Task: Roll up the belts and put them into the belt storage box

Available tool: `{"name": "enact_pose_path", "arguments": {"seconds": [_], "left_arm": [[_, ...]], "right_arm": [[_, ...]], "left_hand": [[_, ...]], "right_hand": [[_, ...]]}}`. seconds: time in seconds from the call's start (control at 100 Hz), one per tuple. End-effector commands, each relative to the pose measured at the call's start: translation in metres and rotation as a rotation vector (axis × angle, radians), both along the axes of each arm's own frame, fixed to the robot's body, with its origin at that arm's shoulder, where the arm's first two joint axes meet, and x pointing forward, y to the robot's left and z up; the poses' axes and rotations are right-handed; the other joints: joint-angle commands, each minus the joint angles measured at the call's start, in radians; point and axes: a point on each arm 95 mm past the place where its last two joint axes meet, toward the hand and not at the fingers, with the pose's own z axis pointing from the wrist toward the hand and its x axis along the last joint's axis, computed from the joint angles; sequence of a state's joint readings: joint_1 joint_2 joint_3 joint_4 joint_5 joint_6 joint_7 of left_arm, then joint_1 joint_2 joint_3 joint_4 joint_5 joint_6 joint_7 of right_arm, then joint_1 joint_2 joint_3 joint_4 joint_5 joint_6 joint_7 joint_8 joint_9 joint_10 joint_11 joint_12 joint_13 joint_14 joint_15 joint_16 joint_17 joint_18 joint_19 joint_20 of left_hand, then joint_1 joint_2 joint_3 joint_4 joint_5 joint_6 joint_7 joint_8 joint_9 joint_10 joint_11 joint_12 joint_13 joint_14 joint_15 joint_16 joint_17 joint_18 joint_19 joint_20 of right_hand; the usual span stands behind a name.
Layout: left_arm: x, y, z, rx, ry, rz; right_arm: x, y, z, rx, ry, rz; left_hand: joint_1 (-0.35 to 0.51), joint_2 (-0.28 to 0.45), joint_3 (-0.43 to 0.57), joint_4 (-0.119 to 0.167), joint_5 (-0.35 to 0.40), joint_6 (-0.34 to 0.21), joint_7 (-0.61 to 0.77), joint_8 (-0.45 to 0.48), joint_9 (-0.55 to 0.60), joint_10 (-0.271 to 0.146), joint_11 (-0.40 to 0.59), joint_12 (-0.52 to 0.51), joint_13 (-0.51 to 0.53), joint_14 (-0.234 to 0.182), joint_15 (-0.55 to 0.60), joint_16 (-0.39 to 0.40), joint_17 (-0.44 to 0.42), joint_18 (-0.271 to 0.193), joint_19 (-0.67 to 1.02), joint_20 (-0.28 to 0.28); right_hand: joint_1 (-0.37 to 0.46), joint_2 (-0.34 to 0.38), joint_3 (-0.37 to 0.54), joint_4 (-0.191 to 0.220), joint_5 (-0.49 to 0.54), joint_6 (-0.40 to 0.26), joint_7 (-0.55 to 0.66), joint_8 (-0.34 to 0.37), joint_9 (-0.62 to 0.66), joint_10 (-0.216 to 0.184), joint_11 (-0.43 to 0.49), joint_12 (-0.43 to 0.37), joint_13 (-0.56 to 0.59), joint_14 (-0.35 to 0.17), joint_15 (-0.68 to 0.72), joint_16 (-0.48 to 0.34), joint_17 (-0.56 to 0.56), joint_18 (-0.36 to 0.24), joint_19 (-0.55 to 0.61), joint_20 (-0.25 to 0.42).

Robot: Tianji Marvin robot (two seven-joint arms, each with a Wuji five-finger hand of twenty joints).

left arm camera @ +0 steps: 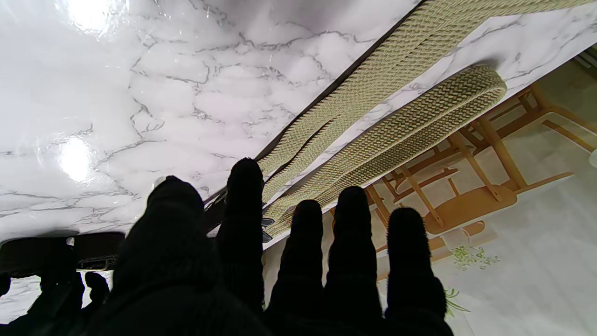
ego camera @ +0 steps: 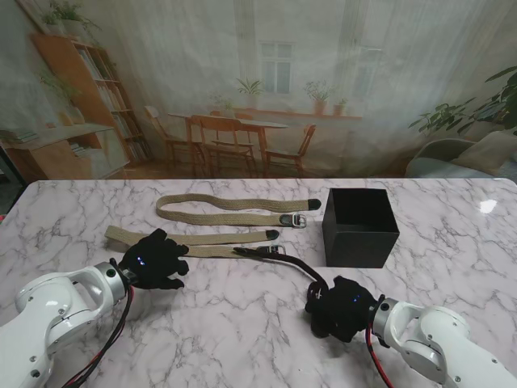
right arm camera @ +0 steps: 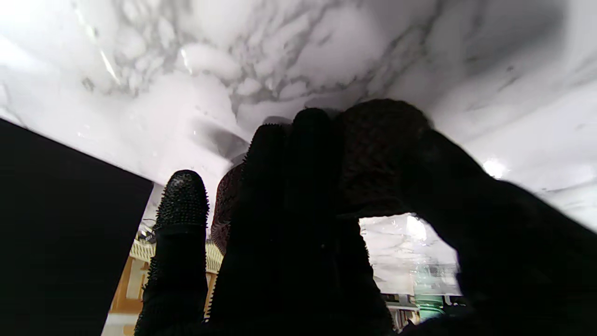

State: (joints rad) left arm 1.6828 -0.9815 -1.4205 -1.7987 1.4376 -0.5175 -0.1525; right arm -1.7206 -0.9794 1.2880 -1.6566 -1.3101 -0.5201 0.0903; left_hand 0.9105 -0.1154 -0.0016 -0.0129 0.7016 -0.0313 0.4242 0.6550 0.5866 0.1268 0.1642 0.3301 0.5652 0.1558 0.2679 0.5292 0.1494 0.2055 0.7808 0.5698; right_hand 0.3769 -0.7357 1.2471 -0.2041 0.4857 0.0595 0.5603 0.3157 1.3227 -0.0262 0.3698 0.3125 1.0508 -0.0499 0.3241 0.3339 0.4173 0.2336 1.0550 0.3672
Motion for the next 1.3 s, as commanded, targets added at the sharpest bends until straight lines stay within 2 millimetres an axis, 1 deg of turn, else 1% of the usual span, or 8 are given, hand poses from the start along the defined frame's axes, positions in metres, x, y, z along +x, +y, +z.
{"name": "enact_pose_path", "arguments": {"seconds": [0.0,0.23,0.53,0.66,0.76,0.92,1.07,1.29], "left_arm": [[-0.0001,-0.0005,-0.0016,0.010,0.012,0.002],[-0.0003,0.0001,-0.0022,0.011,0.012,0.005],[-0.0002,0.0008,-0.0027,0.012,0.012,0.006],[-0.0001,0.0007,-0.0027,0.013,0.013,0.005],[-0.0002,0.0008,-0.0027,0.014,0.014,0.006],[-0.0004,0.0009,-0.0028,0.014,0.015,0.006],[-0.0004,0.0012,-0.0025,0.015,0.016,0.005],[-0.0007,0.0019,-0.0025,0.016,0.015,0.006]], "right_arm": [[-0.0074,-0.0032,-0.0102,-0.011,0.047,-0.008],[-0.0083,-0.0024,-0.0073,-0.003,0.074,-0.017],[-0.0081,-0.0020,-0.0110,-0.056,0.037,-0.001],[-0.0098,-0.0022,-0.0103,-0.048,0.063,-0.023],[-0.0110,-0.0024,-0.0100,-0.018,0.108,-0.056],[-0.0121,-0.0018,-0.0091,-0.009,0.142,-0.070],[-0.0127,-0.0010,-0.0065,-0.043,0.136,-0.047],[-0.0125,-0.0011,-0.0052,-0.111,0.106,-0.021]], "left_hand": [[0.009,0.030,-0.010,-0.003,0.005,0.015,0.001,0.008,0.013,-0.002,-0.011,0.003,0.017,0.021,-0.001,0.006,-0.015,0.045,-0.024,0.005],[0.012,0.029,-0.009,-0.003,0.006,0.013,0.002,0.008,0.012,-0.001,-0.011,0.003,0.017,0.021,-0.001,0.006,-0.014,0.046,-0.023,0.005],[0.011,0.030,-0.010,-0.003,0.006,0.015,0.003,0.007,0.016,-0.004,-0.011,0.003,0.018,0.021,-0.001,0.006,-0.014,0.045,-0.024,0.004],[0.011,0.029,-0.010,-0.003,0.007,0.016,0.003,0.007,0.016,-0.002,-0.010,0.004,0.018,0.021,-0.001,0.006,-0.014,0.046,-0.023,0.005],[0.013,0.028,-0.009,-0.003,0.007,0.015,0.004,0.008,0.017,-0.003,-0.010,0.004,0.019,0.021,-0.001,0.007,-0.013,0.046,-0.023,0.005],[0.012,0.028,-0.010,-0.003,0.007,0.015,0.004,0.007,0.015,-0.003,-0.010,0.003,0.019,0.020,-0.001,0.007,-0.014,0.045,-0.023,0.004],[0.012,0.027,-0.010,-0.003,0.006,0.015,0.004,0.007,0.016,-0.003,-0.010,0.003,0.018,0.020,-0.001,0.006,-0.013,0.045,-0.023,0.004],[0.014,0.027,-0.010,-0.003,0.006,0.015,0.005,0.007,0.017,-0.003,-0.010,0.004,0.019,0.020,-0.001,0.006,-0.013,0.046,-0.022,0.004]], "right_hand": [[-0.049,0.091,0.083,0.123,0.061,0.082,0.092,0.032,-0.069,-0.077,-0.048,-0.033,-0.026,-0.058,-0.008,-0.016,-0.026,0.028,0.007,-0.010],[0.131,0.007,0.323,0.233,0.073,0.093,0.090,0.033,-0.071,-0.092,-0.032,-0.102,-0.004,-0.066,0.003,-0.013,-0.012,0.021,0.016,0.002],[0.373,0.045,0.196,0.099,0.077,-0.126,0.196,0.123,-0.060,-0.218,0.004,-0.087,0.019,-0.098,0.015,-0.002,0.031,-0.044,0.037,-0.014],[0.198,0.036,0.235,0.079,0.117,-0.011,0.140,0.078,-0.075,-0.067,-0.058,-0.130,0.013,-0.048,0.007,-0.008,0.008,-0.002,0.031,-0.013],[-0.010,0.187,0.212,0.169,0.163,0.049,0.107,0.014,-0.090,0.058,-0.102,-0.152,-0.006,0.073,0.003,-0.016,-0.026,0.060,0.031,-0.002],[0.041,0.126,0.315,0.201,0.157,0.082,0.081,-0.031,-0.103,0.107,-0.169,-0.181,-0.034,0.117,-0.019,-0.018,-0.045,0.079,0.032,0.013],[0.242,0.021,0.323,0.326,0.098,0.090,0.082,-0.036,-0.133,0.083,-0.234,-0.207,-0.057,0.087,-0.044,-0.032,-0.025,0.063,0.026,0.008],[0.502,0.103,0.255,0.174,0.005,-0.084,0.132,0.019,-0.182,-0.142,-0.225,-0.189,-0.023,-0.036,-0.013,-0.020,0.018,-0.003,0.019,-0.017]]}}
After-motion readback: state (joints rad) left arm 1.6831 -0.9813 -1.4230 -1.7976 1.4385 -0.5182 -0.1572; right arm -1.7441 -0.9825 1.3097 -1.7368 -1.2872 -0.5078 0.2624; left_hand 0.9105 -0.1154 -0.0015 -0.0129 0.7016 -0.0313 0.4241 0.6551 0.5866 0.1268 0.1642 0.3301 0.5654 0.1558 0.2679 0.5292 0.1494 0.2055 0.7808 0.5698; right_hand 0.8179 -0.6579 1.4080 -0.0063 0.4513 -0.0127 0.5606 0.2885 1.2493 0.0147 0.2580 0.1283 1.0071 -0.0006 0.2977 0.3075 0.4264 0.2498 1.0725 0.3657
